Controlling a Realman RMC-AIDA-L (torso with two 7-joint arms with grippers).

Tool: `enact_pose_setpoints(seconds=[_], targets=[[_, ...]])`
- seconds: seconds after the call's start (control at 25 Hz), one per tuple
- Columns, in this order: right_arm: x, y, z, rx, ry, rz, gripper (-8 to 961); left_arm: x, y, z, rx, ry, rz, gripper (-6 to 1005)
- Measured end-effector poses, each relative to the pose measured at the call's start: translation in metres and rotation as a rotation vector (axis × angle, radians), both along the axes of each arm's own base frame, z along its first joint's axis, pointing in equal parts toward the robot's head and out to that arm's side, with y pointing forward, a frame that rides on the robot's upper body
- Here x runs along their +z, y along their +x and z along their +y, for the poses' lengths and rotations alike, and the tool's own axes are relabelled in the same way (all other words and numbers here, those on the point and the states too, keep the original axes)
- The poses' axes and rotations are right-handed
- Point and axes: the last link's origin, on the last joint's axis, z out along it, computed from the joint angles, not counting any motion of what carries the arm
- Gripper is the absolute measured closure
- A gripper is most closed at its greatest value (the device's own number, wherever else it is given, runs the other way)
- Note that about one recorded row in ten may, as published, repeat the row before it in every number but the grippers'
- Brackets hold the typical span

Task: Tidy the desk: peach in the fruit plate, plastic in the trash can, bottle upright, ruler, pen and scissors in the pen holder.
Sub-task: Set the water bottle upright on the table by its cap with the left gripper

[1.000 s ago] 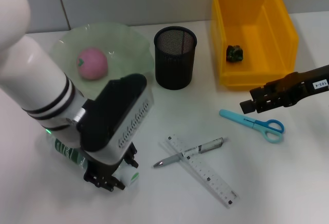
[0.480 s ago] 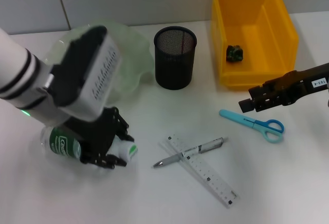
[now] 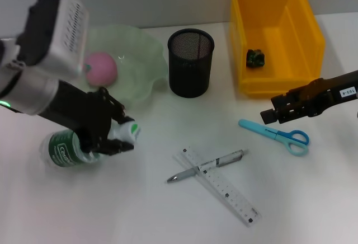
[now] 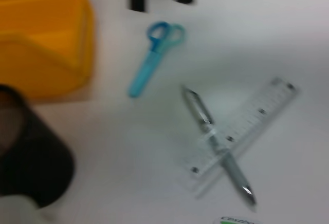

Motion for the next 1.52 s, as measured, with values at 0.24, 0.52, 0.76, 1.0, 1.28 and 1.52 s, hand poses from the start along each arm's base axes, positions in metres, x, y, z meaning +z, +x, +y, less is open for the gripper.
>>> enact_pose_setpoints(seconds=[0.24,0.52,0.76,1.0,1.28,1.52], targets=[[-0.001,0.006,-0.004,-0.016,0.01,0.008,201,0.017,-0.003,0.006,0.103,0.061,-0.08,559],[0.0,0.011,-0.007,-0.026,0.022,0.023,201,0.035,-0.011,0.012,0.219,0.132,-0.161,559],[0.0,0.013,-0.01,-0.031,0.02,0.027,201,0.046,-0.02,0.011,0.292,0.161,-0.206,559],[0.0,0.014,-0.011,-0.025,0.018,0.027,200,0.06,-0.029,0.006,0.357,0.177,-0.273,558],[0.001,0.015,-0.011,-0.023,0.019,0.026,201,0.07,-0.041,-0.001,0.403,0.199,-0.333,558],[0.001,0.015,-0.011,-0.023,0.019,0.025,200,0.08,-0.047,-0.005,0.419,0.218,-0.379,559]])
